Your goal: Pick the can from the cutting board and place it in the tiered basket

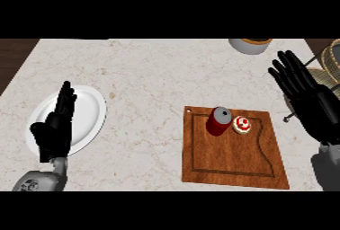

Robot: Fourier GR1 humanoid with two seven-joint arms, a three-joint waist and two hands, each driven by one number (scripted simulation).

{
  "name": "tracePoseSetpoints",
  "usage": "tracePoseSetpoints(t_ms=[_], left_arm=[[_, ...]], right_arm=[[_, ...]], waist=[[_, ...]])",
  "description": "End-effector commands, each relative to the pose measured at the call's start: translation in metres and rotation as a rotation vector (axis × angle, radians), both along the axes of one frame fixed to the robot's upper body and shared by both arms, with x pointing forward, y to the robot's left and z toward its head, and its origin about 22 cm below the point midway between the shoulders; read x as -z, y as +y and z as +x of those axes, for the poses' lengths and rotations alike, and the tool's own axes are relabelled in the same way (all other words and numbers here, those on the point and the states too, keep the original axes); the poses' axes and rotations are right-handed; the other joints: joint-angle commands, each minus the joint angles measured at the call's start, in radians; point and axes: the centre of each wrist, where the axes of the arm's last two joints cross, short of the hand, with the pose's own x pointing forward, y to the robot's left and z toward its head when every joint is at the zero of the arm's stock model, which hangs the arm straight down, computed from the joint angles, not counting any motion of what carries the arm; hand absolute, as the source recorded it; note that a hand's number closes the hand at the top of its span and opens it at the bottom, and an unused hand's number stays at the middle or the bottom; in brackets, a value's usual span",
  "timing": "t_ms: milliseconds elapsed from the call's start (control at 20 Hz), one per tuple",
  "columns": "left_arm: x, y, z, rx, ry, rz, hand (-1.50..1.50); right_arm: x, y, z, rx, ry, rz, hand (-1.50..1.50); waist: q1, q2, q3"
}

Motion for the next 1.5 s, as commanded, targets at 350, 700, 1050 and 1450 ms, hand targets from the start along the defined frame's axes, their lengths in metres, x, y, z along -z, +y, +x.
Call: tracePoseSetpoints(t_ms=[350, 700, 1050, 1450], left_arm=[[0.043, 0.048, -0.037, 0.061, 0.334, -0.010, 0.00], [0.048, 0.074, -0.045, 0.071, 0.388, -0.029, 0.00], [0.044, 0.102, -0.045, 0.070, 0.386, -0.042, 0.00], [0.049, 0.092, -0.033, 0.063, 0.388, -0.038, 0.00]], right_arm=[[0.117, 0.049, -0.013, -0.125, 0.139, 0.831, 1.50], [0.112, -0.022, -0.011, 0.065, 0.185, -0.164, -1.50], [0.063, -0.028, 0.023, -0.104, 0.300, -0.553, -1.50], [-0.008, 0.015, 0.077, -0.321, 0.333, -0.614, -1.50]], waist=[[0.032, 0.068, 0.037], [0.027, 0.051, 0.019], [0.011, 0.047, 0.023], [0.000, 0.046, 0.024]])
